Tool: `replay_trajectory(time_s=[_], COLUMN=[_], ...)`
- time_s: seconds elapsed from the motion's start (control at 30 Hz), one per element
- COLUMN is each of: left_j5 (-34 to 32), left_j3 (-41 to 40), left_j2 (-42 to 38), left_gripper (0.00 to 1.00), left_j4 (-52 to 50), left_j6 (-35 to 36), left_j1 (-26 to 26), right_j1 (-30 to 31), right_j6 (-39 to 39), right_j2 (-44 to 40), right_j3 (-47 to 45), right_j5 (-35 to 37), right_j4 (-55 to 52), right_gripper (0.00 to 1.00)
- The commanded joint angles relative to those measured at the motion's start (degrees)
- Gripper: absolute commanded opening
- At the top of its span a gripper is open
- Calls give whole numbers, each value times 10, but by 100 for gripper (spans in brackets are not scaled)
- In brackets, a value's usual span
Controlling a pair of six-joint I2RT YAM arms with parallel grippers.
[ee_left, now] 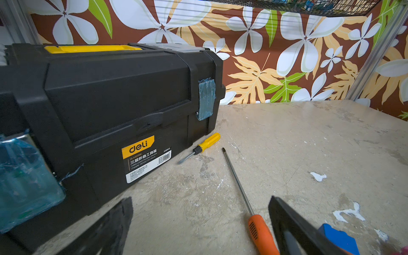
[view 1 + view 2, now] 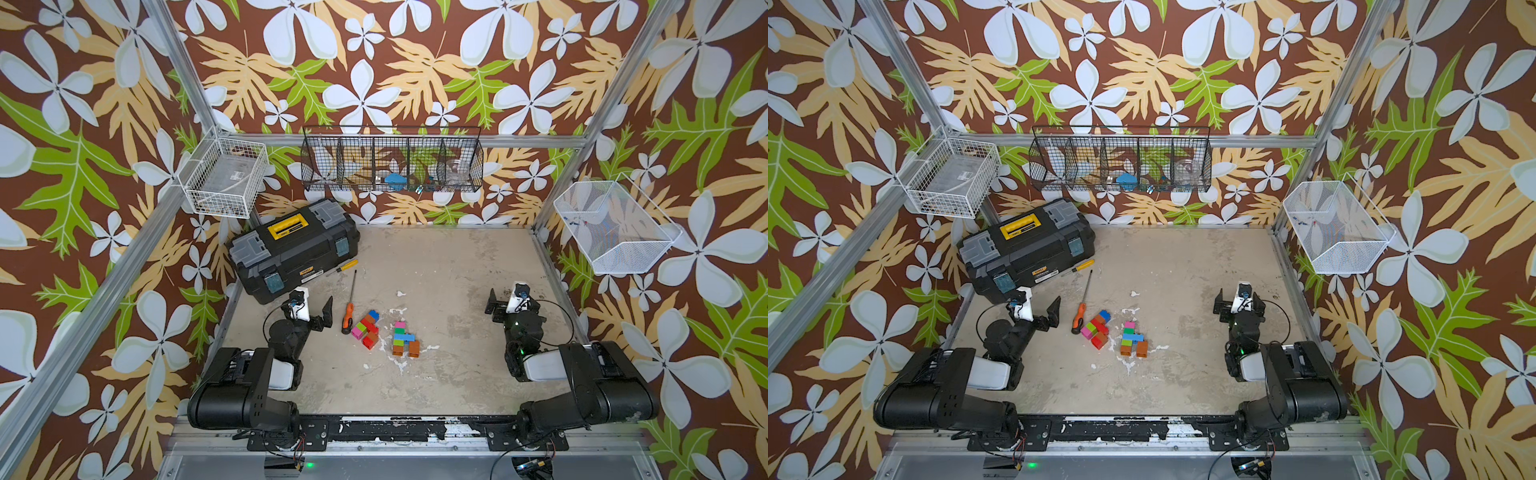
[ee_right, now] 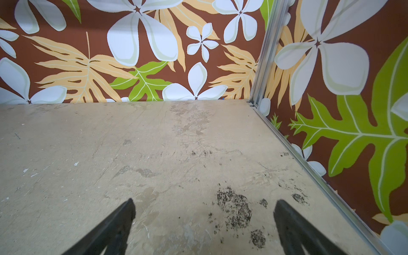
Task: Assemble the letter h with lego
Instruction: Reset both arms
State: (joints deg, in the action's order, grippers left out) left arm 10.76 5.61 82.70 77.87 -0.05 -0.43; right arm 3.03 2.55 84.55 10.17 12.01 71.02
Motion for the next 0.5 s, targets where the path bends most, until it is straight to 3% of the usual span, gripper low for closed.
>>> replay_trajectory(time_s=[0.0,0.47], left_j5=[-1,-4], left_j3=[0,2], left_j2=[-2,-2], left_gripper=[100,100], left_j4=[14,11], left_j6=[7,6], left_j1=[0,1], right_j1=[0,1], right_j6=[4,4], right_j2=[-1,0], right_j3=[2,3], right_j5=[1,1], right_j4=[3,2], right_gripper=[100,100])
